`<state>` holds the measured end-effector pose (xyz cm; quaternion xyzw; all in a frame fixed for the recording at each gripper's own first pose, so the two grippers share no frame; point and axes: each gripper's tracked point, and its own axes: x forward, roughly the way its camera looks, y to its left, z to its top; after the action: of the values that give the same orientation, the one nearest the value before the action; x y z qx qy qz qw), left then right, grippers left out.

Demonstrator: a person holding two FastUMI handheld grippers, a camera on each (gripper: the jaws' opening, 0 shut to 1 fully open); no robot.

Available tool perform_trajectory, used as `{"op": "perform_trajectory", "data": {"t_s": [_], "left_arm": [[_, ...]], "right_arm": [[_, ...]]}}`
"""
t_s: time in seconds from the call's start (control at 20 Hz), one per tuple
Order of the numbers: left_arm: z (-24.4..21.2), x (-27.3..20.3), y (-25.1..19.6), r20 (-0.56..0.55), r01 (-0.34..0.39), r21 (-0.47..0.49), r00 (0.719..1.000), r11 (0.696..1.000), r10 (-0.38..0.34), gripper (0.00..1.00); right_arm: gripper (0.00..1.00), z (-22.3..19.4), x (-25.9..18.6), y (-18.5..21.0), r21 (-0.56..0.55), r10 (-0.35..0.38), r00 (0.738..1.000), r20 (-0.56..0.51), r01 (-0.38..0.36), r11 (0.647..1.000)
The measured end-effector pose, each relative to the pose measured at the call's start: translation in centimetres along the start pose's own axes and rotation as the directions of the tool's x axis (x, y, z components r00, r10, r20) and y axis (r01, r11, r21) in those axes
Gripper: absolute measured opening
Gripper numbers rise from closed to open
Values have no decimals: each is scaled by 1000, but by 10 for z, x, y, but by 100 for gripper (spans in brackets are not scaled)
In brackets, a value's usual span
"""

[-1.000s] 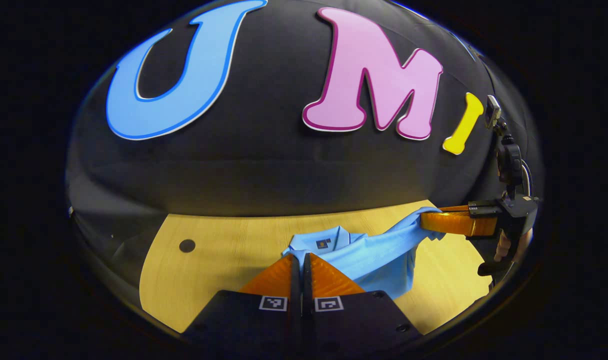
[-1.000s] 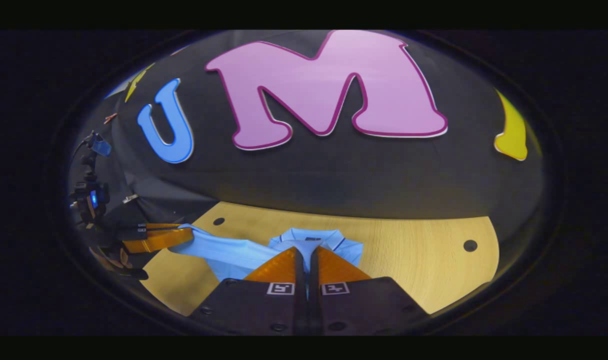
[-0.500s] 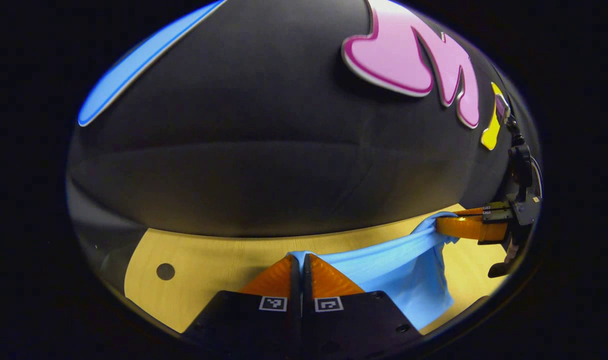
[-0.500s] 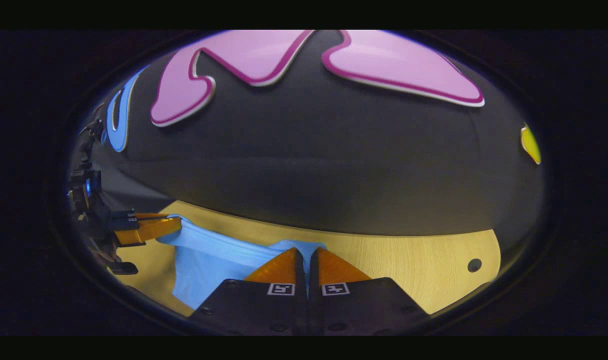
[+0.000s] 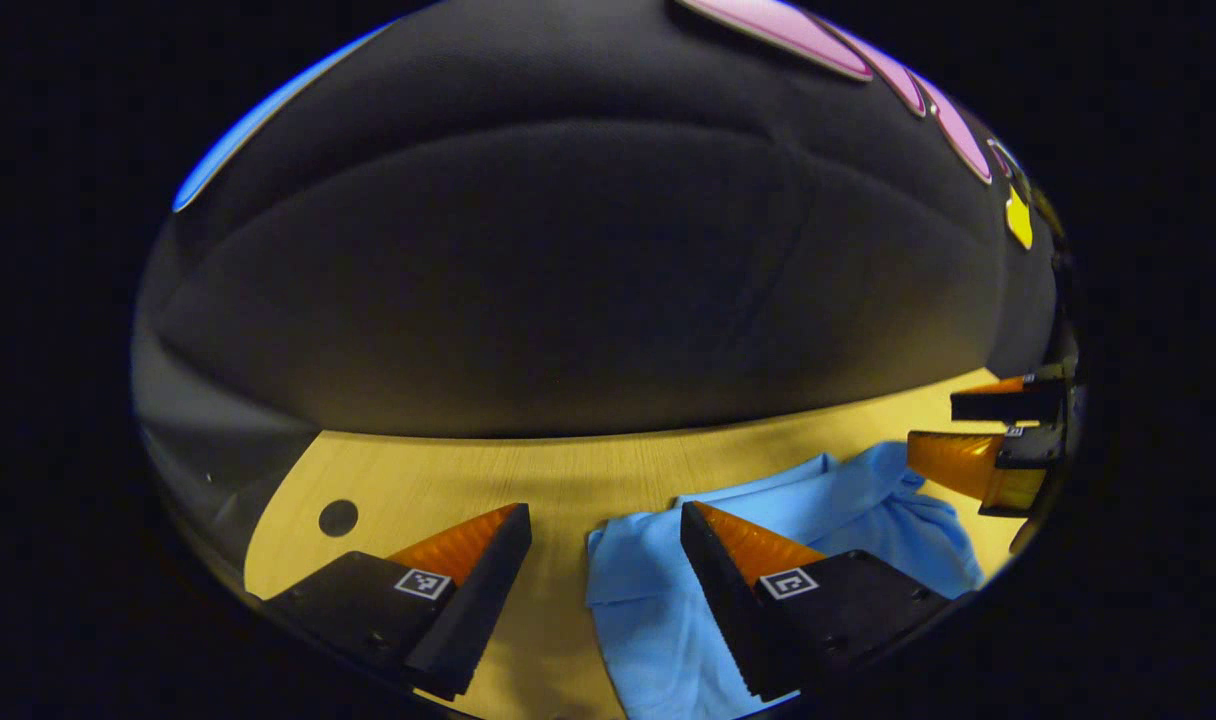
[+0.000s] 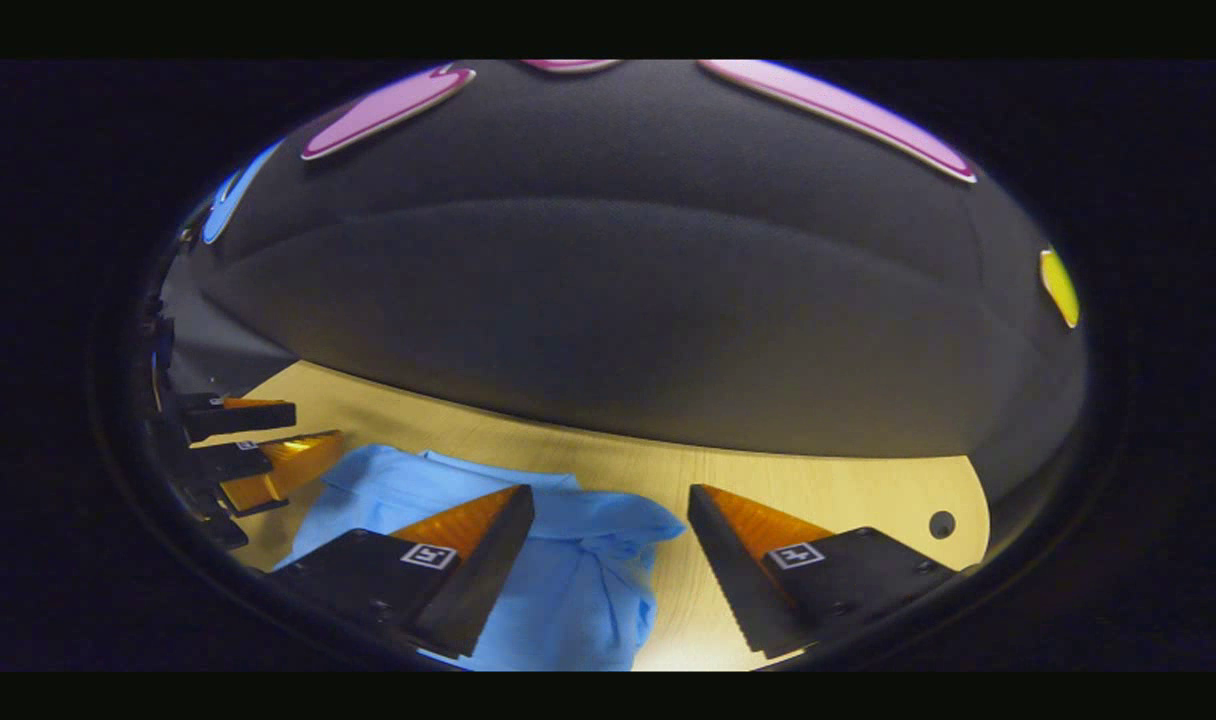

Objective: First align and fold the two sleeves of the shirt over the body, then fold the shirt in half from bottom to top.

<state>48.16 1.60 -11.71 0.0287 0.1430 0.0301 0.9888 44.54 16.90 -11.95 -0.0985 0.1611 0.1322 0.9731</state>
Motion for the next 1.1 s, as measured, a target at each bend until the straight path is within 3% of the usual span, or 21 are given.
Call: {"op": "perform_trajectory", "data": {"t_s": [0.15,0.45,0.75,1.1], "left_arm": [[0,-58,4,79,-41,19,996,999,39,98],[11,-207,11,195,2,-13,981,1000,1,98],[29,-325,22,309,26,-46,951,999,-10,98],[5,-450,20,365,70,-35,930,997,-53,99]], "right_arm": [[98,4,-46,-8,40,-41,997,64,38,998],[98,20,-150,-17,33,-102,982,157,98,995],[98,41,-284,-20,96,-180,945,272,160,982],[97,7,-427,7,107,-209,924,319,184,977]]}}
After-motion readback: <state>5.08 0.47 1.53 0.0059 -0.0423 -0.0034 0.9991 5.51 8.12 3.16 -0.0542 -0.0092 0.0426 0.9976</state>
